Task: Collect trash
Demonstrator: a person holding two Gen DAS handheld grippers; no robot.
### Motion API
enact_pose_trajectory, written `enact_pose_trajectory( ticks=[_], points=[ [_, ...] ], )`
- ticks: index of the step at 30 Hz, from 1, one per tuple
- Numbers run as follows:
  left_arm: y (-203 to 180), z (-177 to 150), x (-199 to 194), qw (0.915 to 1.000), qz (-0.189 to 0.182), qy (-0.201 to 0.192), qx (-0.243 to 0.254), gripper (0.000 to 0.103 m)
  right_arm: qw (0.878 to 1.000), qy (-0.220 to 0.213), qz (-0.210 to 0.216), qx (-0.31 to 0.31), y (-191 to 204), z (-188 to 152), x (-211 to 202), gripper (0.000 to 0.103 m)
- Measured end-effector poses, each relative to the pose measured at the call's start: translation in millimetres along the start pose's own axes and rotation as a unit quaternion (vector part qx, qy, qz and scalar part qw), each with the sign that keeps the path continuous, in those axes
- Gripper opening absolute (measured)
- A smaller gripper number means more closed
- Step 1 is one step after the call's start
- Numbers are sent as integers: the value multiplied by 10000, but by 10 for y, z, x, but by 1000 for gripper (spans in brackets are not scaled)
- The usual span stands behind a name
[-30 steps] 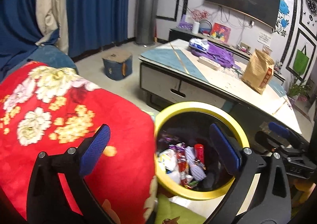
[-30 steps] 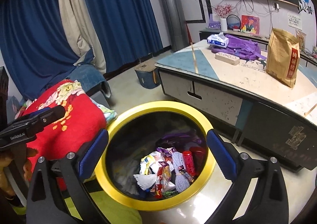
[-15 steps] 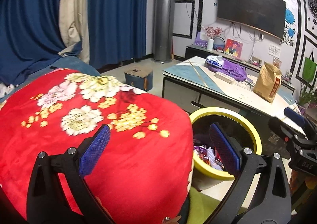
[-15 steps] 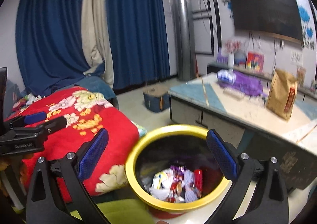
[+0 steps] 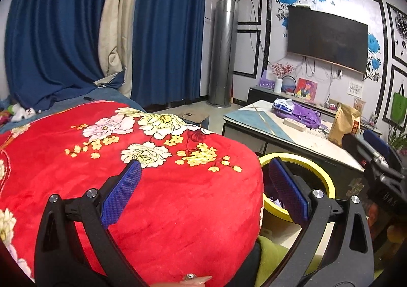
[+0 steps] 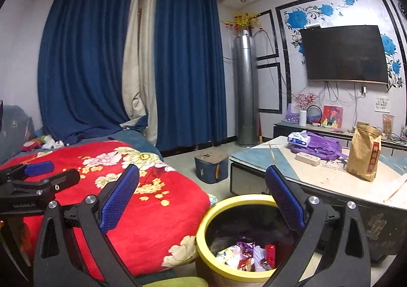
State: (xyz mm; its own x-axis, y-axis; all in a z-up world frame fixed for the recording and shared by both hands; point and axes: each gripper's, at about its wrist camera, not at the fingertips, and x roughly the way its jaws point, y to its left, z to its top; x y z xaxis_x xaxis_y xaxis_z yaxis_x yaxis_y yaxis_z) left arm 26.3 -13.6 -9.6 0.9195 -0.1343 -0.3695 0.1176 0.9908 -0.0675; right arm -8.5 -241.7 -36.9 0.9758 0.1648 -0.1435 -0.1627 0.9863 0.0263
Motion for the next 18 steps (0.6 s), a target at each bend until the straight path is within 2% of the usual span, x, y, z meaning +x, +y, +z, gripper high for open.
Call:
enact_pose_trajectory(
  ticks=[5,18],
  points=[
    [-12,-23,-35,9999,-86,-66,-61,92,9996,146,187,-170,100,-82,29,97],
    [-44,-52,-17,10000,-68,-66,-27,92,9994,314,120,-83,91,-123,107,97]
  ],
)
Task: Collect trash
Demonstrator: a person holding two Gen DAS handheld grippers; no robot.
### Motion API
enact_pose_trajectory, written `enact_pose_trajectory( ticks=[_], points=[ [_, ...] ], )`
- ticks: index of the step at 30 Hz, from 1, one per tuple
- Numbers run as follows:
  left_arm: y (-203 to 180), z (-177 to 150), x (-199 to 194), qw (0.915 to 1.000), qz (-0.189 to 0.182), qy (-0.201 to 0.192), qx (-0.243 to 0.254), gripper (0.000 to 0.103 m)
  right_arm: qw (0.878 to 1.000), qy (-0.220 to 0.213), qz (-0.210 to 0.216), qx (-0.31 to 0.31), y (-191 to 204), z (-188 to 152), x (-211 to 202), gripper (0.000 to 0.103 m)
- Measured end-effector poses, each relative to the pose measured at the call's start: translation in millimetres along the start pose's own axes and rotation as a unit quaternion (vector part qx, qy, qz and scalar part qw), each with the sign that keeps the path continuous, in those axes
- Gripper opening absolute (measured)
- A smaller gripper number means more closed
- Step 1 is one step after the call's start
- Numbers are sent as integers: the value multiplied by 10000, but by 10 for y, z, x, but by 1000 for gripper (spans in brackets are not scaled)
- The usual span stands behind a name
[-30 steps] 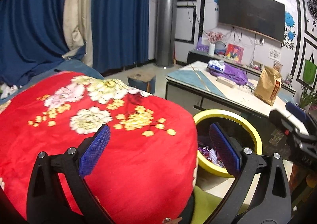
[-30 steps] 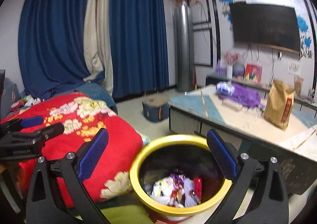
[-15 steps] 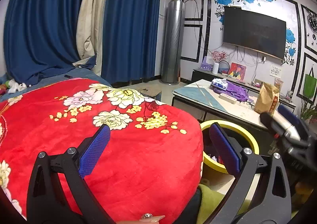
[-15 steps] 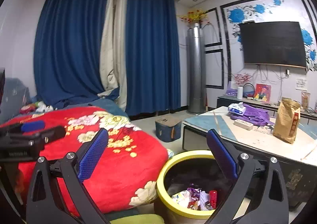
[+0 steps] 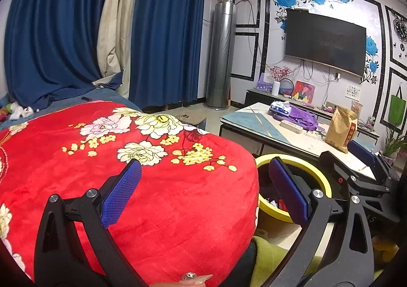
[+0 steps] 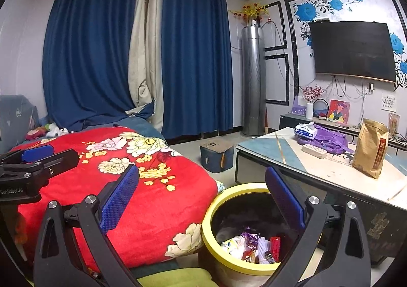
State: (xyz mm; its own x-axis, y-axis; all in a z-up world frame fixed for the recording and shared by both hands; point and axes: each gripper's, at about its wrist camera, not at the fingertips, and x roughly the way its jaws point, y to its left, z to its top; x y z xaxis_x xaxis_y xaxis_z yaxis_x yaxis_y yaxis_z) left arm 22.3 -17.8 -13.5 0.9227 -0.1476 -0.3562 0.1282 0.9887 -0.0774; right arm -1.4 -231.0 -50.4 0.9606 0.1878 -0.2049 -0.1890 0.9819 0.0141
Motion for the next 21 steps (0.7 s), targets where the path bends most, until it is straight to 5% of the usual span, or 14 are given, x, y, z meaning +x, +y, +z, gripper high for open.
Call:
enact_pose_trajectory(
  ticks=[21],
  points=[
    [42,0,3,10000,23,-6,-25,92,9999,83,-60,109,-98,-33,38,97]
  ],
)
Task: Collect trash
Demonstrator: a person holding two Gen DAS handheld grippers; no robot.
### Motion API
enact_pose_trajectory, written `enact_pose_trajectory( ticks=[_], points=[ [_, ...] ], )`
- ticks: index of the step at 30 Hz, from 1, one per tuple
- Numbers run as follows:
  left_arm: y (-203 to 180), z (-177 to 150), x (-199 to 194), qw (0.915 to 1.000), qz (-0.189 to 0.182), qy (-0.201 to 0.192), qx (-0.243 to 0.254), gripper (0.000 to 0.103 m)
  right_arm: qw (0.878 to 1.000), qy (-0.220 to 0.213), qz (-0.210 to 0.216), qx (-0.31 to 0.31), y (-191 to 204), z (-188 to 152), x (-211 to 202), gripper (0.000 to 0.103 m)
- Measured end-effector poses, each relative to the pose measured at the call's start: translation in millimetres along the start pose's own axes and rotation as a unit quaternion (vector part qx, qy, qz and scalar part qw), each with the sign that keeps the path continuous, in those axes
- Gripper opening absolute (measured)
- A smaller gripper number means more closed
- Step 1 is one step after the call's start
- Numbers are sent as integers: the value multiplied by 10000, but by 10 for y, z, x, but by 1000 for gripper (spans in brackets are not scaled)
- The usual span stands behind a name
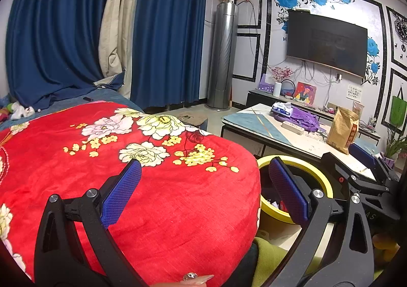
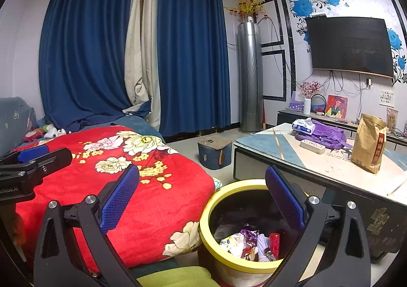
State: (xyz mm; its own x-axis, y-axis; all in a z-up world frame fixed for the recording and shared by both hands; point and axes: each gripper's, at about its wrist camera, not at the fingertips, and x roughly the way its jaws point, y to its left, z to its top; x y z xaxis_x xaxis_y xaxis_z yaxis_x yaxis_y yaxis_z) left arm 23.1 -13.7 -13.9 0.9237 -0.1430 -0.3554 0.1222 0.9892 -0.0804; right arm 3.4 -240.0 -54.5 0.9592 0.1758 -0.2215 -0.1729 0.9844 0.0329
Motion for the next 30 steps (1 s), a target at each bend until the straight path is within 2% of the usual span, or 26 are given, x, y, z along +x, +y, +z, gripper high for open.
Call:
enact_pose_trajectory(
  ticks=[15,23,25,27,29,30],
  points=[
    [-4,-9,22,10000,-15,45,21,92,10000,5,3,4,-14,-4,1,97],
    [11,-68,89,9997,158,181,-4,92,9999,88,-48,38,9,2,54,97],
    [68,-35,86,9994,222,235,-125,92,9998,171,60,-66,64,25,97,97],
    [201,15,83,9982,409,352,-274,92,9985,313,399,-200,224,106,197,97],
    [543,71,45,9940,782,525,-552,92,9946,672,714,-345,534,212,403,97],
    [744,95,21,9901,1068,610,-673,92,9884,979,1106,-342,777,278,562,97]
  ],
)
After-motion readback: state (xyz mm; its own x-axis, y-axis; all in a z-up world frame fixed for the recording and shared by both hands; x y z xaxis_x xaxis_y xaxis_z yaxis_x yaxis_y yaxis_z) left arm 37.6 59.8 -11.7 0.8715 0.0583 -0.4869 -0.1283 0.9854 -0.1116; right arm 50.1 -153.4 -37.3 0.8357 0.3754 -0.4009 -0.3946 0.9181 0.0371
